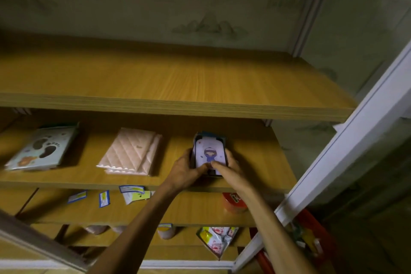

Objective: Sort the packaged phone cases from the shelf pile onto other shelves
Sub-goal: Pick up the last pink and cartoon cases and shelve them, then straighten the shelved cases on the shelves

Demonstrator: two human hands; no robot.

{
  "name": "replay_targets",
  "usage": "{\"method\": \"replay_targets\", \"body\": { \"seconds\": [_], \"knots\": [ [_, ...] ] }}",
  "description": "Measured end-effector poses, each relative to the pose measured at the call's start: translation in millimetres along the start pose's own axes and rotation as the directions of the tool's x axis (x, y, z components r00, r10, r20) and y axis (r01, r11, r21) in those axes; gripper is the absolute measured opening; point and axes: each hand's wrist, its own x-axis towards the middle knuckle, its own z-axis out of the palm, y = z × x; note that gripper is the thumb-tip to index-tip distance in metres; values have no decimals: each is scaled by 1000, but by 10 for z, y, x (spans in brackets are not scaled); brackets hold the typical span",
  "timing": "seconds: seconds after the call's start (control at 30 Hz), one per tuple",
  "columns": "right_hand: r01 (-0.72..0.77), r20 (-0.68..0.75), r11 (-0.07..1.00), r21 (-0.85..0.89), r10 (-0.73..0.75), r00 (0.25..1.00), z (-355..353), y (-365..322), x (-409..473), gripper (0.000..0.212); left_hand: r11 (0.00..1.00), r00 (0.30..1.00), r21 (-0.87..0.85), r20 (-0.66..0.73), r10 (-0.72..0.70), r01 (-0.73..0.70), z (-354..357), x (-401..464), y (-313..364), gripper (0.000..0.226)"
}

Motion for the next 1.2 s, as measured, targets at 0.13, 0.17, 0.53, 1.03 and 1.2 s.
{"method": "replay_targets", "body": {
  "seconds": [0.13, 0.17, 0.53, 1.03, 1.2],
  "knots": [
    [50, -20, 995, 86, -48, 999, 21, 55, -6, 69, 996, 1000, -92, -29, -10, 7, 46, -21, -60, 81],
    [60, -17, 994, 86, -59, 998, 21, 58, -3, 71, 996, 1000, -90, -26, -11, 9, 53, -16, -64, 81],
    [23, -15, 971, 239, -20, 1000, -17, 235, 27, 87, 961, 995, -270, -48, -83, 67, 43, 27, -58, 83],
    [133, -8, 968, 214, -134, 991, 21, 242, 10, 85, 961, 999, -276, 26, -23, 29, -22, -37, -58, 79],
    [112, 14, 983, 143, -115, 993, -10, 224, -21, 84, 961, 999, -277, 27, 29, -20, -33, -66, -76, 76]
  ]
}}
